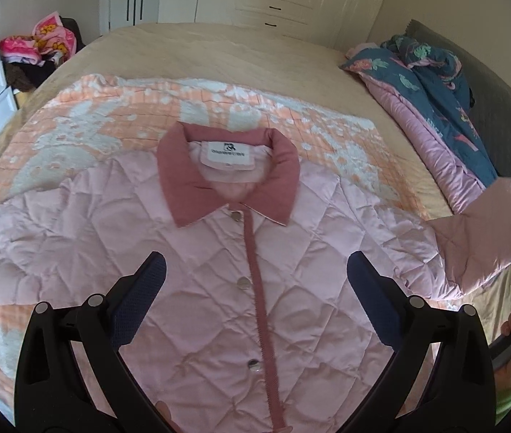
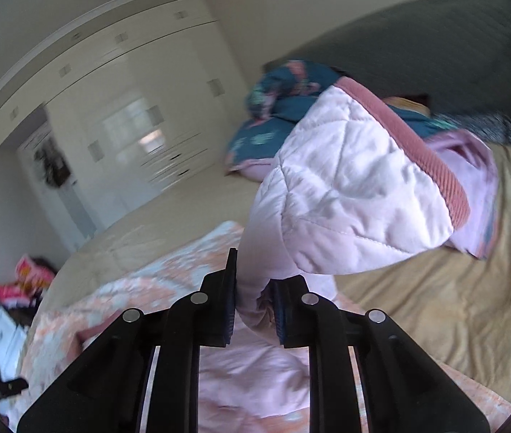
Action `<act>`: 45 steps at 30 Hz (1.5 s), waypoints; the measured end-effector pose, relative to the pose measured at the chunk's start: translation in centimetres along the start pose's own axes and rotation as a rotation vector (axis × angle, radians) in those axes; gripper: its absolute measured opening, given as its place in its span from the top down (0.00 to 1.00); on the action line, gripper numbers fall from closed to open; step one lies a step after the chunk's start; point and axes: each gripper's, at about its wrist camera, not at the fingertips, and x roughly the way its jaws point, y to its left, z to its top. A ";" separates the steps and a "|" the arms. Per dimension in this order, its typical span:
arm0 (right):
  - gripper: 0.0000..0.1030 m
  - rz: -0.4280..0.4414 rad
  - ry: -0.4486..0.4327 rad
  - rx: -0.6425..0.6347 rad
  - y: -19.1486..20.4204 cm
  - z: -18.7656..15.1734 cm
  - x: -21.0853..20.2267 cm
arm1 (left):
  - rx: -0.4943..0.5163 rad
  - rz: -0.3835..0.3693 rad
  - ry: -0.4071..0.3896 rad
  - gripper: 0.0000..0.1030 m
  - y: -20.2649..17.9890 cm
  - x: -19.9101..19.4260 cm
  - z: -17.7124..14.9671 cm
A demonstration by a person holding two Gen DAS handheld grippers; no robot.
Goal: Fold large clothes
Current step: 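Lift the sleeve with the right tool and carry it across the jacket front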
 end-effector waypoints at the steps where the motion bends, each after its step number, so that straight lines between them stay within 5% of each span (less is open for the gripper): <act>1: 0.84 0.011 0.004 -0.013 0.8 0.1 -0.1 | -0.004 -0.006 0.000 0.09 0.3 -0.2 0.0; 22: 0.85 0.237 0.036 -0.288 19.5 -1.8 -2.1 | -0.163 -0.072 -0.077 0.09 10.0 -4.4 0.7; 35: 0.85 0.355 0.179 -0.414 27.6 -10.3 0.1 | -0.259 -0.120 -0.075 0.09 15.7 -3.8 -1.9; 45: 0.84 0.363 0.325 -0.521 30.6 -18.3 2.5 | -0.334 -0.228 -0.069 0.09 18.5 -2.7 -4.0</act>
